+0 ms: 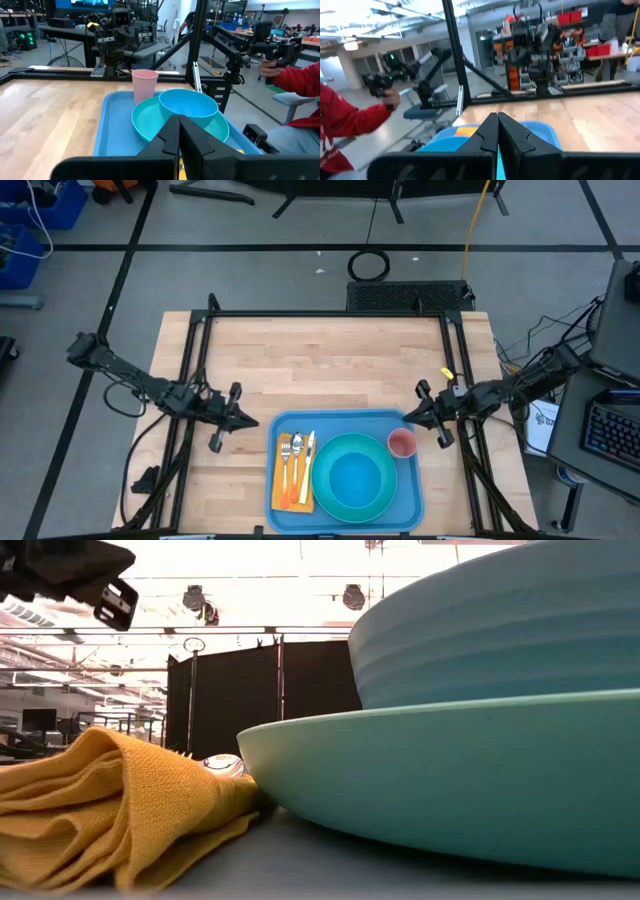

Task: Set up tray
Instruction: Return to Home Position

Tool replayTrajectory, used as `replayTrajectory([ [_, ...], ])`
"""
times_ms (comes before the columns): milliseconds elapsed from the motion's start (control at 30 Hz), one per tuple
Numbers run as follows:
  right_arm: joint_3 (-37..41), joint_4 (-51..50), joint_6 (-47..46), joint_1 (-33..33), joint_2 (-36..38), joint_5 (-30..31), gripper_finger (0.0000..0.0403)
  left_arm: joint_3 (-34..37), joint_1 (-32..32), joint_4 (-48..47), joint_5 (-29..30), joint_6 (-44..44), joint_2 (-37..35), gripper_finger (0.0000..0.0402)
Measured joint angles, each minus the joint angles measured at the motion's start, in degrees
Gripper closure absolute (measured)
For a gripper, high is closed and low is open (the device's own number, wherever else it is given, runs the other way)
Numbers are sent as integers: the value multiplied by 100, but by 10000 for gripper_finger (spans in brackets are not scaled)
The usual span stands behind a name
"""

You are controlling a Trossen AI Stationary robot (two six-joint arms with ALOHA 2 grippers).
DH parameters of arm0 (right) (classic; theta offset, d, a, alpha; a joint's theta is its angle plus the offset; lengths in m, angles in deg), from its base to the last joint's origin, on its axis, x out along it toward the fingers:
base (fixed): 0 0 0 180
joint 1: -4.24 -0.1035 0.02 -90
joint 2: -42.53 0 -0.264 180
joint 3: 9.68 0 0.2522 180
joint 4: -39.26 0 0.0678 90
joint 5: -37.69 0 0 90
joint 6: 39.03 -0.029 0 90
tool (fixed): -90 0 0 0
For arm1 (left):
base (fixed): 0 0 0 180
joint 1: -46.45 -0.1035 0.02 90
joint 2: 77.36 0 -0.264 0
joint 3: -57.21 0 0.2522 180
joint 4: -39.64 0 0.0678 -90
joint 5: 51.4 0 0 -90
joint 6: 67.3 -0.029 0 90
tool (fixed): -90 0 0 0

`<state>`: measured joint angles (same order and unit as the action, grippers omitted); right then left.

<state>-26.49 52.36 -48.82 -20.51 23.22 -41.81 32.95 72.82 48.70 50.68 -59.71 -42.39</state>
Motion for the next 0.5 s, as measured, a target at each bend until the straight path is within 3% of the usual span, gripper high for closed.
replayTrajectory([
  [500,35,-693,124,0,107,-2,403,992,2,423,66,-154,-744,397],
])
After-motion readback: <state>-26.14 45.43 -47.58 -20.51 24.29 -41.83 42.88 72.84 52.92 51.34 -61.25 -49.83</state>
